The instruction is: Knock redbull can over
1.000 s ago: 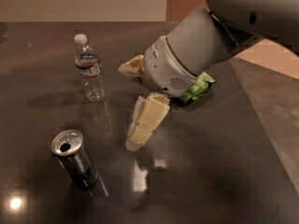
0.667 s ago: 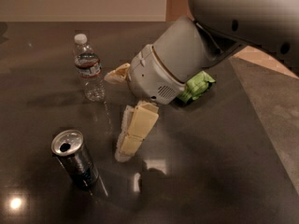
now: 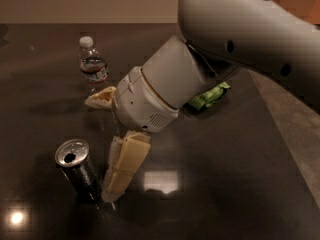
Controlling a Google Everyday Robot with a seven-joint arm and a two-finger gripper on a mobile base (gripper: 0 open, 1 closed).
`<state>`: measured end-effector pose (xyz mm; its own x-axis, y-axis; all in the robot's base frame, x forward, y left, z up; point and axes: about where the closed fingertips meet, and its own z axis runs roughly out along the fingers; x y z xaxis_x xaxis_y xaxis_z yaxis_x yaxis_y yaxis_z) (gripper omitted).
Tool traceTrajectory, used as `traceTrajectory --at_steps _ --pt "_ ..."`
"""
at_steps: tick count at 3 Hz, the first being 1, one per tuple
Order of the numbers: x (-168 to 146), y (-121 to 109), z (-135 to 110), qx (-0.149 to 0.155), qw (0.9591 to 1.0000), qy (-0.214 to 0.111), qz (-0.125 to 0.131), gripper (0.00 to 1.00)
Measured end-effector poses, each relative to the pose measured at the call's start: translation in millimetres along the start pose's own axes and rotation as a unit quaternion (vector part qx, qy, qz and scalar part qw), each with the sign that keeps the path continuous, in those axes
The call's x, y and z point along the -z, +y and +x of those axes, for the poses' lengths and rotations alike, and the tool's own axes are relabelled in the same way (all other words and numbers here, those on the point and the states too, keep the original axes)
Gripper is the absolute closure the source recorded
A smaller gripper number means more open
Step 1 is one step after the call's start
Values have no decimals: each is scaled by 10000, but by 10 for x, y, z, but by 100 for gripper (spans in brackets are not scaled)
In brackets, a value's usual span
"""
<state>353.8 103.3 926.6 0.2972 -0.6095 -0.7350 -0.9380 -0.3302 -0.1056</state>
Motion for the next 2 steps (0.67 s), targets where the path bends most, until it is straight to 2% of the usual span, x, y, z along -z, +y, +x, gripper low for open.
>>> traceTrajectory --at_steps 1,2 --pt "-142 103 -109 47 9999 -143 -64 0" --pt "-254 89 -138 -8 9997 -256 -66 0"
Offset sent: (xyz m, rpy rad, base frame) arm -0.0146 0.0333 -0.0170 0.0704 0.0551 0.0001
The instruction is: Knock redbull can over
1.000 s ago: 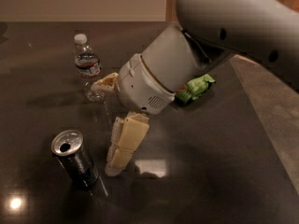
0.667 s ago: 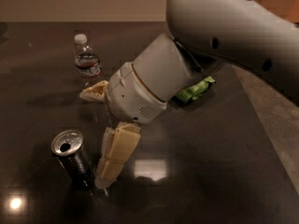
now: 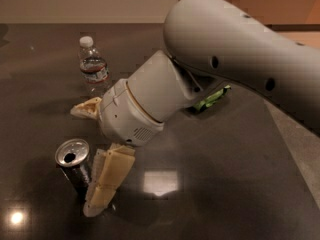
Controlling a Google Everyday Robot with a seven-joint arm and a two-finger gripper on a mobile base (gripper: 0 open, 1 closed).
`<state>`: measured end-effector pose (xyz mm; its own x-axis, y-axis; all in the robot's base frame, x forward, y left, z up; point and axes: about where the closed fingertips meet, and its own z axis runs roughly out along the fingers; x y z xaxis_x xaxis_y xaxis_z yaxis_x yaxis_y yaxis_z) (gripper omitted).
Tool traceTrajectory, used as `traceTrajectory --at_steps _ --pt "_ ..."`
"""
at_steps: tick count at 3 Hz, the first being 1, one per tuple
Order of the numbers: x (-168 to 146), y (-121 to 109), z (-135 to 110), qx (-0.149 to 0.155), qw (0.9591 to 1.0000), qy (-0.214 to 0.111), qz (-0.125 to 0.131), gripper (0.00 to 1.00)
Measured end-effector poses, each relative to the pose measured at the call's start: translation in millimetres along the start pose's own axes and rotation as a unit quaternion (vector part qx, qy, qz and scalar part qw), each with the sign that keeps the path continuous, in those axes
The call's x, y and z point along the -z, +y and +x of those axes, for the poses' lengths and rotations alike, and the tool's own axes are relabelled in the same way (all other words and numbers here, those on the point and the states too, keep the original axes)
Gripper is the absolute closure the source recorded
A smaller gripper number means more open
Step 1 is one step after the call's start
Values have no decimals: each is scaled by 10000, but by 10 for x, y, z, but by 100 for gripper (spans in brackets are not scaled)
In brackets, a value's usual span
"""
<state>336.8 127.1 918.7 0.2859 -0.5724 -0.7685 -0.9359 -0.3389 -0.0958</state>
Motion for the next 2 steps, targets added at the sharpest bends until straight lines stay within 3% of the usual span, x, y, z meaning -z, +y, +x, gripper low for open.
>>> traceTrajectory --at_steps 2 --pt "-74 -93 55 -151 9997 -169 30 41"
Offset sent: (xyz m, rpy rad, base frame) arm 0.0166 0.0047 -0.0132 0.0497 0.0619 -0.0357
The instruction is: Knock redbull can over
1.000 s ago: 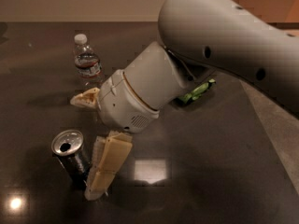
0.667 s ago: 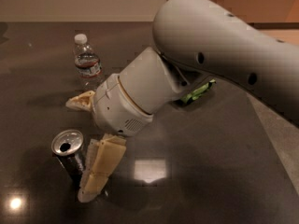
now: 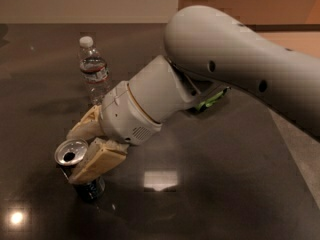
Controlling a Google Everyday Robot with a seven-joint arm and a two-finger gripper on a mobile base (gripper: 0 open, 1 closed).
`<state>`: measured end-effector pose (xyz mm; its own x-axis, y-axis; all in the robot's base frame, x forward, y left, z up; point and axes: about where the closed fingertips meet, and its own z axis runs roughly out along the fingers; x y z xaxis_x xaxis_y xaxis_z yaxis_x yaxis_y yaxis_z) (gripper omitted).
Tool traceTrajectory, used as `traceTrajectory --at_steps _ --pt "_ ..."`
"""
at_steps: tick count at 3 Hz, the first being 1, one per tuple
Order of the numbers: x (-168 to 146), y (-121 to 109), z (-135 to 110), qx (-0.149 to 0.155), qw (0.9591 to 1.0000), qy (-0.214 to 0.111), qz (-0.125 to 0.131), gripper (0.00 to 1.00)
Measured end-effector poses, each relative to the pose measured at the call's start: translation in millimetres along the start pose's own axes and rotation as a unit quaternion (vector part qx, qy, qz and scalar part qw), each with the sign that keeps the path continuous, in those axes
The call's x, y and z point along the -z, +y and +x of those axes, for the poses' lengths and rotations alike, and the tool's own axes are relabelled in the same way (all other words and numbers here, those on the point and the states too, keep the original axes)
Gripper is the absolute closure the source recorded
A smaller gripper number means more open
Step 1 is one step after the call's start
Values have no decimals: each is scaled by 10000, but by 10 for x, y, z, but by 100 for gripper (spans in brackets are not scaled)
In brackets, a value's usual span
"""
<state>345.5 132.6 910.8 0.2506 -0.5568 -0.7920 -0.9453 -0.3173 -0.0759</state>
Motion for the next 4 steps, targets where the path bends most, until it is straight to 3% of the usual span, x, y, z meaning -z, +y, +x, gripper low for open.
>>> traceTrajectory --at_steps 2,3,4 --pt "237 -83 -23 -129 9998 -82 99 88" --pt "520 -244 25 -259 9990 333 161 100" --pt "748 -392 235 -390 9929 1115 151 100"
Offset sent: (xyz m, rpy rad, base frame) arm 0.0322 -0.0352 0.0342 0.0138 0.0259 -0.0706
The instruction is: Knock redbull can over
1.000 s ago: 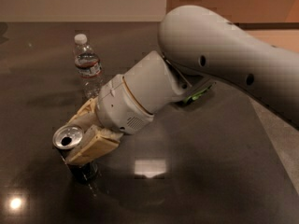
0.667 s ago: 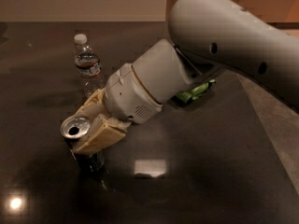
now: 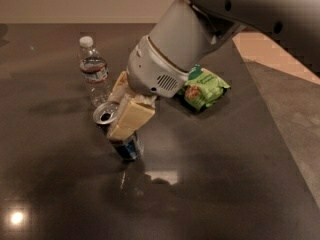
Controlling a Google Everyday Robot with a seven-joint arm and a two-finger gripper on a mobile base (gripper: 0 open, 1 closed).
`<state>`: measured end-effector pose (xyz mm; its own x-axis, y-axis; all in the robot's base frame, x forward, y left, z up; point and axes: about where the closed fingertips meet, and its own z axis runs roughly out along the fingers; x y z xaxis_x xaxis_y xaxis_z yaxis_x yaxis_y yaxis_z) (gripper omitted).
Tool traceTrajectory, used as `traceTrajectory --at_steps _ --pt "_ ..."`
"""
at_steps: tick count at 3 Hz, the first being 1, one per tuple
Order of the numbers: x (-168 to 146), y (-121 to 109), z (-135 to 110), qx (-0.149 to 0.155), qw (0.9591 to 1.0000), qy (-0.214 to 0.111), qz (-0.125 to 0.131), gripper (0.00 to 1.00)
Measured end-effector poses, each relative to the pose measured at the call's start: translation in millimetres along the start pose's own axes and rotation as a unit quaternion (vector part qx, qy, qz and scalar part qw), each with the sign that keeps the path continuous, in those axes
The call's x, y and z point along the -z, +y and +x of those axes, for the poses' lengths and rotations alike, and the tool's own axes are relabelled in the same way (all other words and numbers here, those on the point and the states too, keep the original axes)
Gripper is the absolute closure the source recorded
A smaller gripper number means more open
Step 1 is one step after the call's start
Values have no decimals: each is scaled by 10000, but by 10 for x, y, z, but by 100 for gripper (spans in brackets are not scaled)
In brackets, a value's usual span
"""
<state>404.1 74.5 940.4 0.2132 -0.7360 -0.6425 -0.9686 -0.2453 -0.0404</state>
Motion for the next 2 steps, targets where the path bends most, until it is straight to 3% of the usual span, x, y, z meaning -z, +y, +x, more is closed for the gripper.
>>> traceTrajectory --at_steps 1,2 --pt "143 -87 276 16 9965 831 -5 100" --pt "307 -94 512 49 9895 1441 29 100"
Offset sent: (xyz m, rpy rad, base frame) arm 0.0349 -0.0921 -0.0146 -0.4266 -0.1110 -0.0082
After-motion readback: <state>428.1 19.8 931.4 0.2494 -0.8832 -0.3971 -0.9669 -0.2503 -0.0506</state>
